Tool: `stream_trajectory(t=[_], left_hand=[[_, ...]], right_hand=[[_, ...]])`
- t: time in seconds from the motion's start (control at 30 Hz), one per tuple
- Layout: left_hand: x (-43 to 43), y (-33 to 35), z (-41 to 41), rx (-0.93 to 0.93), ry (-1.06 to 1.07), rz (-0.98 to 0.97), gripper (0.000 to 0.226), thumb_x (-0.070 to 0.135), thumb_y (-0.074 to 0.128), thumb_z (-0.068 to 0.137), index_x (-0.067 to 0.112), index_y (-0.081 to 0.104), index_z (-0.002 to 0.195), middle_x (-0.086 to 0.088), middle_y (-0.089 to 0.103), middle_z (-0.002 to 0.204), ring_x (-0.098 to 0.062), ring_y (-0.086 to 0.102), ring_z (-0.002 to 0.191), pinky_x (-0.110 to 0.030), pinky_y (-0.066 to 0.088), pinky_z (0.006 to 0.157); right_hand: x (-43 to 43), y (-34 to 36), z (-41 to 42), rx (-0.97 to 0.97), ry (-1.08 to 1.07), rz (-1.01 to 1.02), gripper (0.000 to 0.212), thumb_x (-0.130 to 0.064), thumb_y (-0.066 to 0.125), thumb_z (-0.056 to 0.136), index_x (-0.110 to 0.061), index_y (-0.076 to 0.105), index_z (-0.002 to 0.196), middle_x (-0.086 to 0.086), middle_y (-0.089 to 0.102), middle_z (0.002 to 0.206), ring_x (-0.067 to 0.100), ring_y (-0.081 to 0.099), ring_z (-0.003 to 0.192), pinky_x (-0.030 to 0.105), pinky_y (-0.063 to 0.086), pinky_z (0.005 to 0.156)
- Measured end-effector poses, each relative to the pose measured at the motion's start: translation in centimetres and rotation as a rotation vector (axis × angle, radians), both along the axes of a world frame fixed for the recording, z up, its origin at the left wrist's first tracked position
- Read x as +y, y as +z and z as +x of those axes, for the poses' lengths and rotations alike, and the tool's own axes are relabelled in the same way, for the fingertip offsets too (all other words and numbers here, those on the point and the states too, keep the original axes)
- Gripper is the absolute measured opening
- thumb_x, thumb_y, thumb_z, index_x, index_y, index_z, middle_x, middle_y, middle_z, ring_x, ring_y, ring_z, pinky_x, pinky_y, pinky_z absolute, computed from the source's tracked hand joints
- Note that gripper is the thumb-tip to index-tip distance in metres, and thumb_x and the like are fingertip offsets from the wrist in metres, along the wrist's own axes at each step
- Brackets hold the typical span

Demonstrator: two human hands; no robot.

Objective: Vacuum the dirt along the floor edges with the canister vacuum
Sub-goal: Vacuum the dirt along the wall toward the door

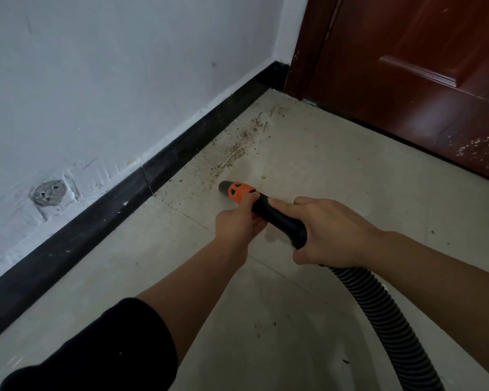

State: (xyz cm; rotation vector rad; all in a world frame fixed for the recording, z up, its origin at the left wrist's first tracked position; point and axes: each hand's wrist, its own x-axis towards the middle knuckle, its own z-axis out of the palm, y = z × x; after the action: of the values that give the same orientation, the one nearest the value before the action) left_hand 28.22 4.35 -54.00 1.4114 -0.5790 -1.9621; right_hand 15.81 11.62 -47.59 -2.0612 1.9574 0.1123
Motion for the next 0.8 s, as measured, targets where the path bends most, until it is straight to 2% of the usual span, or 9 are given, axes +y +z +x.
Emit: stream_trajectory(t=[0.23, 0.37, 0.6, 0.8], left_hand=[[0.9, 0.2, 1.9, 0.017, 0.001, 0.007, 0.025, 0.026, 0.069, 0.089, 0.002, 0.062, 0.087, -0.013, 0.071, 0.087, -0.017, 0.071, 0.074, -0.019, 0.058, 0.058], [1.4, 0.2, 2.8, 0.008, 0.006, 0.016, 0.023, 0.024, 0.068, 0.090, 0.003, 0.061, 0.083, -0.012, 0.070, 0.084, -0.016, 0.071, 0.071, -0.020, 0.058, 0.058], [1.9, 0.5, 4.6, 0.044, 0.019, 0.026, 0.022, 0.022, 0.067, 0.090, 0.002, 0.062, 0.086, -0.013, 0.072, 0.083, -0.015, 0.072, 0.069, -0.020, 0.058, 0.060], [2.2, 0.6, 6.1, 0.039, 0.048, 0.034, 0.021, 0.022, 0.067, 0.090, 0.002, 0.062, 0.087, -0.013, 0.071, 0.084, -0.016, 0.071, 0.070, -0.020, 0.058, 0.059]], right_hand=[[0.6, 0.2, 1.4, 0.024, 0.053, 0.003, 0.098, -0.034, 0.070, 0.072, -0.038, 0.013, 0.152, -0.010, 0.042, 0.089, 0.008, 0.045, 0.069, 0.021, 0.034, 0.053], [0.9, 0.4, 2.2, 0.049, 0.068, 0.013, 0.099, -0.035, 0.069, 0.072, -0.038, 0.011, 0.152, -0.011, 0.038, 0.088, 0.008, 0.042, 0.068, 0.020, 0.033, 0.052], [1.0, 0.4, 3.6, 0.064, 0.116, 0.010, 0.098, -0.037, 0.068, 0.073, -0.037, 0.010, 0.152, -0.008, 0.042, 0.093, 0.013, 0.046, 0.076, 0.025, 0.040, 0.060], [1.0, 0.8, 5.1, 0.058, 0.149, 0.011, 0.095, -0.037, 0.068, 0.073, -0.036, 0.013, 0.151, -0.006, 0.043, 0.092, 0.014, 0.049, 0.075, 0.027, 0.044, 0.060]])
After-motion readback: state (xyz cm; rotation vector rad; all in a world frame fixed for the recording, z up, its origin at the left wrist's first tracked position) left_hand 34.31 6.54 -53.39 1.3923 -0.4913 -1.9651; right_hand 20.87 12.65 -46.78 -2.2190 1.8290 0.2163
